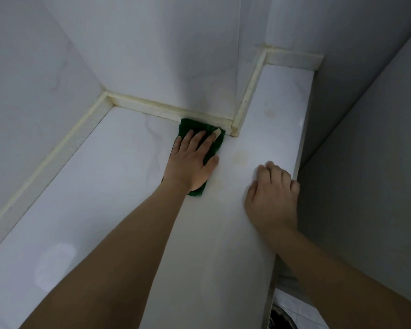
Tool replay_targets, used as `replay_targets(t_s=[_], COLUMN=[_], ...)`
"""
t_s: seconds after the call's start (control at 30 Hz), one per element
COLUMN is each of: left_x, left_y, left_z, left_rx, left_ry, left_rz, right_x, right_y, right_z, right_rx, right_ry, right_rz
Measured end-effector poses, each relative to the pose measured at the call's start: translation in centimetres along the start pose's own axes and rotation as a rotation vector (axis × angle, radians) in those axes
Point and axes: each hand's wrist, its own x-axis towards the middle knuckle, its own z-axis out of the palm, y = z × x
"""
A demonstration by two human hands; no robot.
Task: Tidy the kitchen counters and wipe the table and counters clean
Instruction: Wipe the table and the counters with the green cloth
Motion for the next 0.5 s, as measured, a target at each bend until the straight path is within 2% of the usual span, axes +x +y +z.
replay_targets(t_s=[0.33, 0.5], left_x=[-7.7, -7.4], left_y=[2.3, 2.4], left_z=[1.0, 0.8], left_rx=[0.009, 0.02], left_ry=[-0.014, -0.018], left_rz=[0.043, 0.044], right_x=[-0.1, -0.2], right_y=[0.1, -0.2], right_z=[-0.4, -0.5], right_rx=[0.033, 0.023], right_ry=[-0.036, -0.017], right_rz=[0.002, 0.005])
